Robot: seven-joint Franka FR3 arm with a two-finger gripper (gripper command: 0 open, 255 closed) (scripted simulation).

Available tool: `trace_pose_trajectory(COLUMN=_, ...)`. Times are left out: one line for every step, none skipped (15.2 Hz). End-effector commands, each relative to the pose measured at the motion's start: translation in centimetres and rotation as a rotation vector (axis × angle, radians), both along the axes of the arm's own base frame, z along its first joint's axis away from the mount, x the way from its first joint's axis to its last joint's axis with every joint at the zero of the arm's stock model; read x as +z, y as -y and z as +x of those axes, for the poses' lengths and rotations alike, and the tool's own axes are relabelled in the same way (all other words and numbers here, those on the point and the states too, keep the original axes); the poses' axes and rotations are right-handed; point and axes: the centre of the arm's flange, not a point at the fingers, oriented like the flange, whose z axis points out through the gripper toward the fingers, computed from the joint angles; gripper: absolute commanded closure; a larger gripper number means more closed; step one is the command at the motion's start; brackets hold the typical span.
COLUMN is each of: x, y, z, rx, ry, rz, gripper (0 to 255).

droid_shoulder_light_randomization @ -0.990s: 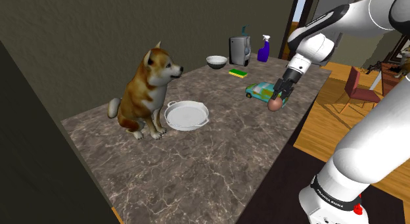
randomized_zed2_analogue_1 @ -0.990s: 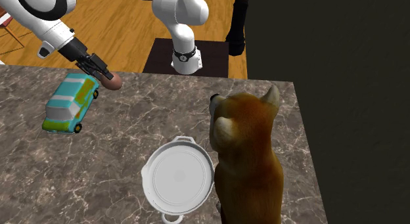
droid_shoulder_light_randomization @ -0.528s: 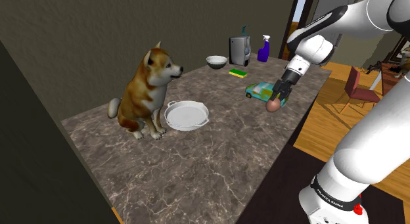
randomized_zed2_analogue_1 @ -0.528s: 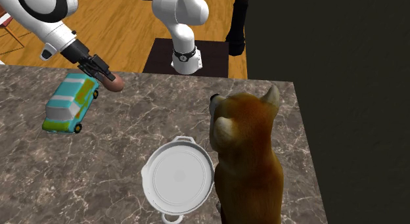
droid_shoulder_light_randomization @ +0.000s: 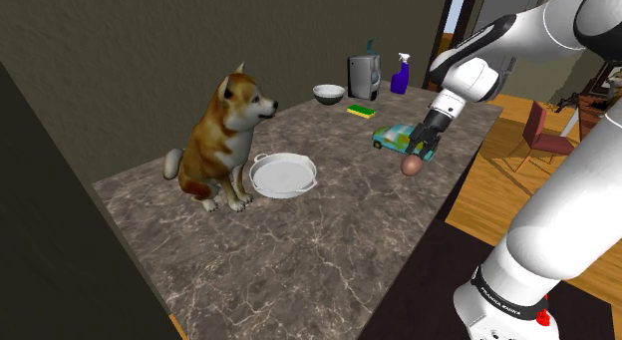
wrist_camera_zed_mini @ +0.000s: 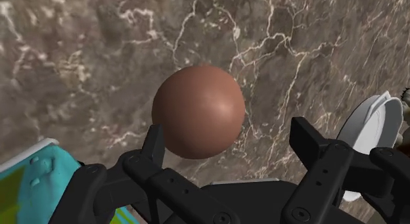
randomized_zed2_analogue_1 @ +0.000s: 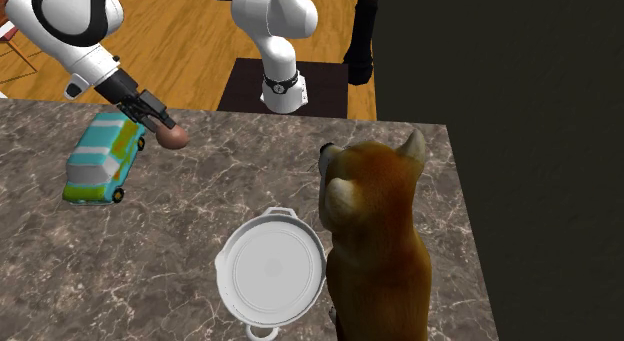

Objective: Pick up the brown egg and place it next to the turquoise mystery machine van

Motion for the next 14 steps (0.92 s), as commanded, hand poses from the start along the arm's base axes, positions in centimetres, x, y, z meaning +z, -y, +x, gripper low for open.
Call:
trace_pose_trajectory(x=-2.8, y=-0.4, z=-0.3, rx=-0.005, ry=-0.053, rz=0.001, gripper=0)
trace_pose_trajectory(x=-1.1, y=0.2, z=-0.9, rx=-0.004, ry=-0.053, rz=0.003, gripper=0)
trace_pose_trajectory(x=0.0, y=0.8, z=-1.0, rx=-0.004, ry=-0.053, rz=0.003, gripper=0)
trace_pose_trajectory(x=1.1, y=1.5, z=-1.2, rx=-0.004, ry=-0.053, rz=0.003, gripper=0)
trace_pose_trajectory(x=2.3, y=2.2, z=-1.3, rx=-0.004, ry=-0.053, rz=0.003, gripper=0)
trace_pose_trajectory(x=3.1, y=2.7, z=-1.5, rx=-0.004, ry=-0.053, rz=0.003, gripper=0)
trace_pose_trajectory(x=3.1, y=2.7, z=-1.5, rx=-0.004, ry=-0.053, rz=0.003, gripper=0)
trace_pose_trajectory(x=3.1, y=2.7, z=-1.5, rx=-0.004, ry=-0.053, rz=0.003, gripper=0)
trace_pose_trajectory(x=3.1, y=2.7, z=-1.5, rx=-0.004, ry=-0.053, rz=0.003, gripper=0)
trace_pose_trajectory(x=3.1, y=2.7, z=-1.5, rx=-0.004, ry=-0.053, rz=0.003, gripper=0)
trace_pose_trajectory(x=3.1, y=2.7, z=-1.5, rx=-0.004, ry=-0.053, rz=0.003, gripper=0)
trace_pose_trajectory(x=3.1, y=2.7, z=-1.5, rx=-0.004, ry=-0.053, rz=0.003, gripper=0)
trace_pose_trajectory(x=3.1, y=2.7, z=-1.5, rx=-0.004, ry=-0.053, rz=0.003, gripper=0)
trace_pose_trajectory(x=3.1, y=2.7, z=-1.5, rx=-0.004, ry=-0.053, rz=0.003, gripper=0)
